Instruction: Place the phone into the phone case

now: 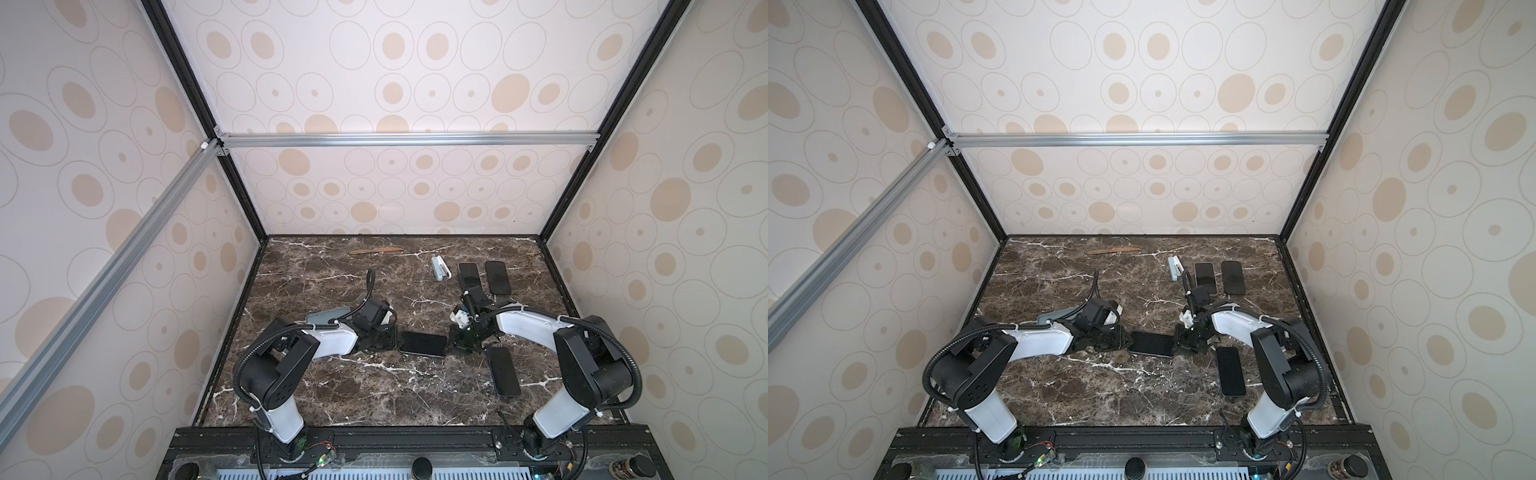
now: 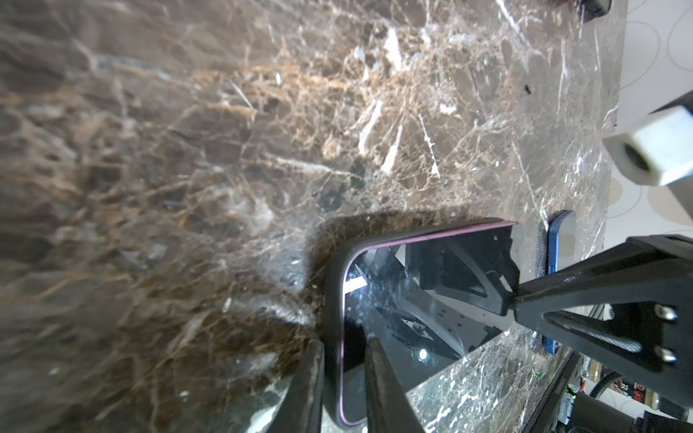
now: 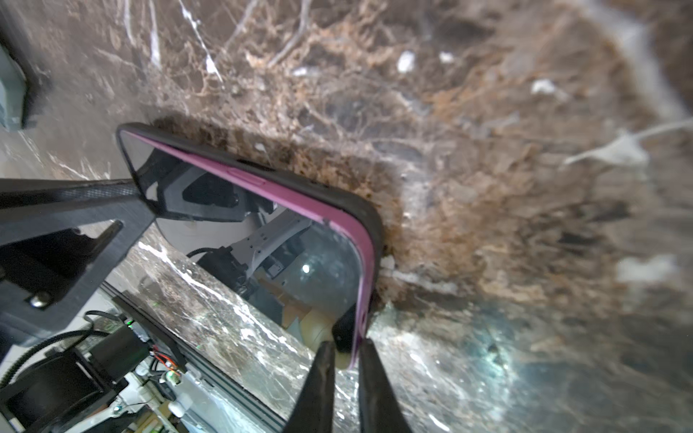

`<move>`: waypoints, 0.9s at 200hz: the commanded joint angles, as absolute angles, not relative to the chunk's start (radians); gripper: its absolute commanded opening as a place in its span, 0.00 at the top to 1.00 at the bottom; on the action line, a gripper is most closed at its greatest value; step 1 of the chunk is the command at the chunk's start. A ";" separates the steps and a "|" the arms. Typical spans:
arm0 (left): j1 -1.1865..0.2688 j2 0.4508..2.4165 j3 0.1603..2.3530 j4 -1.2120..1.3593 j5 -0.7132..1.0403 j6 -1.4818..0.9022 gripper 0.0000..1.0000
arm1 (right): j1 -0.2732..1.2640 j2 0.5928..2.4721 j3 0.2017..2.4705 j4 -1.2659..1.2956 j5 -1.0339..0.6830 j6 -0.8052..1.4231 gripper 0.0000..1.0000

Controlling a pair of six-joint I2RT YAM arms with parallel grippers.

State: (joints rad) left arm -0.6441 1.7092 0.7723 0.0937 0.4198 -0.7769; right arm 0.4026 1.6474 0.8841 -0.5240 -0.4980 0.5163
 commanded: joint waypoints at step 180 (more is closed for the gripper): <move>-0.704 1.752 0.726 0.095 0.450 -0.796 0.79 | 0.464 1.944 0.840 -0.454 -0.433 0.479 0.96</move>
State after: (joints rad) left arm -0.6479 1.7126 0.7567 0.1421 0.3653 -0.7887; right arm 0.3706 1.7466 0.9112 -0.5396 -0.6079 0.5041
